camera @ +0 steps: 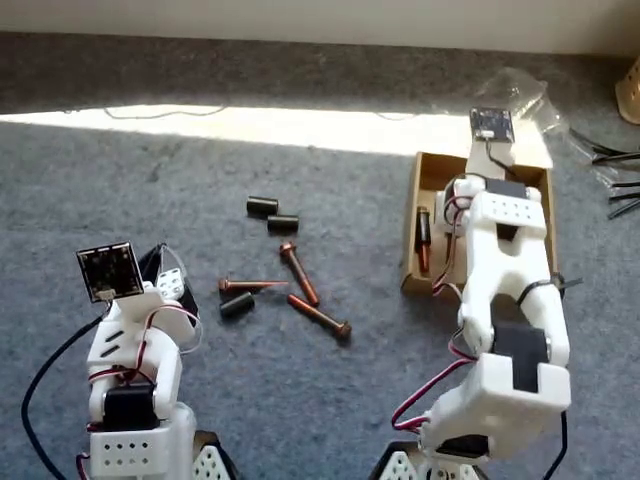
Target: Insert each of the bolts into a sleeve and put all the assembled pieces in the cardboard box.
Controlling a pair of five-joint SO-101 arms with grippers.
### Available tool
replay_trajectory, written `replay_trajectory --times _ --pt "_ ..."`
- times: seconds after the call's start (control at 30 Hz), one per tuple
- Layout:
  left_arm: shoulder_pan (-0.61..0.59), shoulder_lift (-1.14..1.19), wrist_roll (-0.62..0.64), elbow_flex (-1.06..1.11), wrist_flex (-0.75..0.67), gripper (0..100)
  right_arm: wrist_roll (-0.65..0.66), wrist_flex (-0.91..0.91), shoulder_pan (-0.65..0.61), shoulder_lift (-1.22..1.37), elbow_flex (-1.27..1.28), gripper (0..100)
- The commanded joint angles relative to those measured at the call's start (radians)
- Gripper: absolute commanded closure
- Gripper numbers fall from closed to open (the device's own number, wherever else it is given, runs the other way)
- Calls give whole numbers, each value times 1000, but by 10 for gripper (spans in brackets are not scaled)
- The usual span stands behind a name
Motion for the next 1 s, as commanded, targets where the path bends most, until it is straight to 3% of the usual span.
replay_trajectory --times 0.0,0.27,0.47,0.87,0.97 --pt "-7 -8 5 -8 -23 969 12 -1 7 38 -99 995" --pt "-7 -8 5 -7 -23 969 12 2 -19 110 -131 858" --pt "-7 -8 5 -7 -21 969 12 5 -28 85 -133 852" --pt "-7 -10 6 -22 -18 973 12 147 -125 -329 -128 852" --pt "-4 -10 6 -61 46 973 12 189 -176 -438 -128 852"
